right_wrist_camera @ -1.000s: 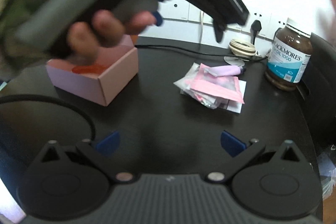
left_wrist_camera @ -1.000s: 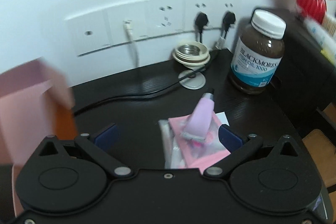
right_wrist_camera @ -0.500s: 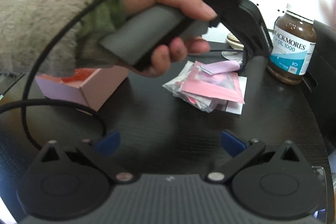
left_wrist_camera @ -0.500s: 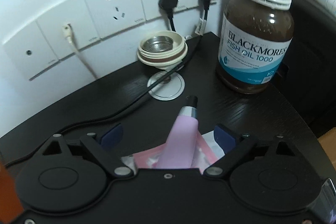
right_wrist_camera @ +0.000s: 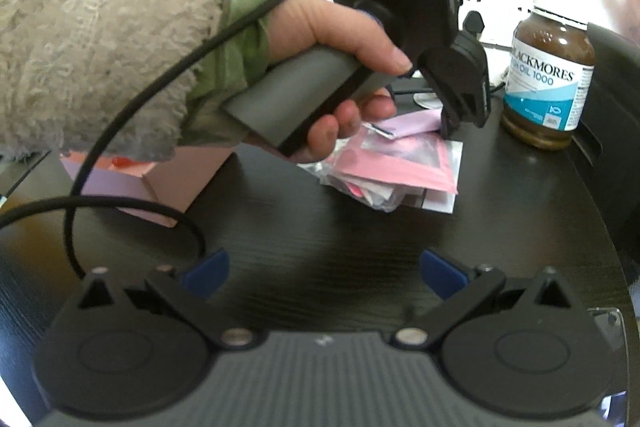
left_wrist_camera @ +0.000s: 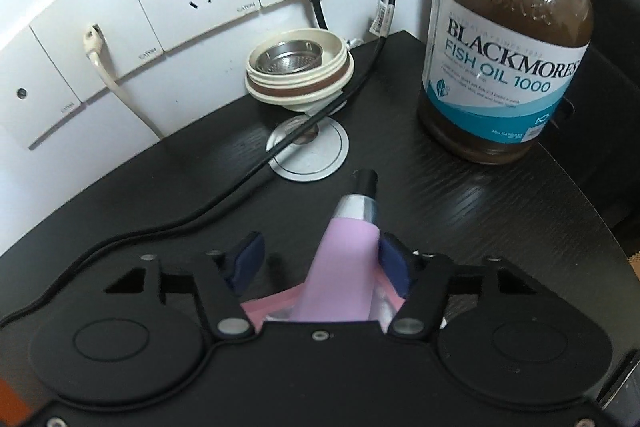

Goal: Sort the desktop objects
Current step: 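Move the left tool to the lavender tube and close on it, then lift the lavender tube with the left gripper toward the pink box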

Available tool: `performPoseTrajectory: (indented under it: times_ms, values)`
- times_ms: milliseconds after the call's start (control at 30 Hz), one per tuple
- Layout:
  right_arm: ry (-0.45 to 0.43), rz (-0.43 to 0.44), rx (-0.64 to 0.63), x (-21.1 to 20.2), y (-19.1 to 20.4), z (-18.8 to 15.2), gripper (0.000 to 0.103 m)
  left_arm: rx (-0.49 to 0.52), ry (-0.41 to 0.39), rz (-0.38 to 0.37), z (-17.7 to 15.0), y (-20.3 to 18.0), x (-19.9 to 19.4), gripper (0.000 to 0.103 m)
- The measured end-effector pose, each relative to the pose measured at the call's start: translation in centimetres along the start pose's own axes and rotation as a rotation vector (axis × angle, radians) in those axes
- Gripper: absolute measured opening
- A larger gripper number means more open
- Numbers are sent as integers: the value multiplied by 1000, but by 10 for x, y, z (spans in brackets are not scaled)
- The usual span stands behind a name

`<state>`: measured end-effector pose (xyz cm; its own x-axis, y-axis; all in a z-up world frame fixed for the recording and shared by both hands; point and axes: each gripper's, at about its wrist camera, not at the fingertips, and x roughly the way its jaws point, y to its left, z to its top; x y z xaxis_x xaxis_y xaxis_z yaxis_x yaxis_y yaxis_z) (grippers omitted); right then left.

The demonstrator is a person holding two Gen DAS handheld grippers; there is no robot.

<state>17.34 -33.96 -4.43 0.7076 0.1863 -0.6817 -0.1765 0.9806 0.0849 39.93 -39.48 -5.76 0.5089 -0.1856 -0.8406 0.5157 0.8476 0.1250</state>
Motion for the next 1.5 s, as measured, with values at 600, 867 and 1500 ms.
performPoseTrajectory:
  times_ms: [600, 867, 1500]
  values:
    - [-7, 8, -29, 2, 3, 2, 102, -53, -46, -97, -15, 24, -23, 32]
    - [9, 23, -71, 3, 14, 7, 102, -132, -129, -91, -31, 43, -69, 32]
    - [113, -85, -198, -22, 45, 0, 102, -367, -255, 29, -165, 107, -204, 32]
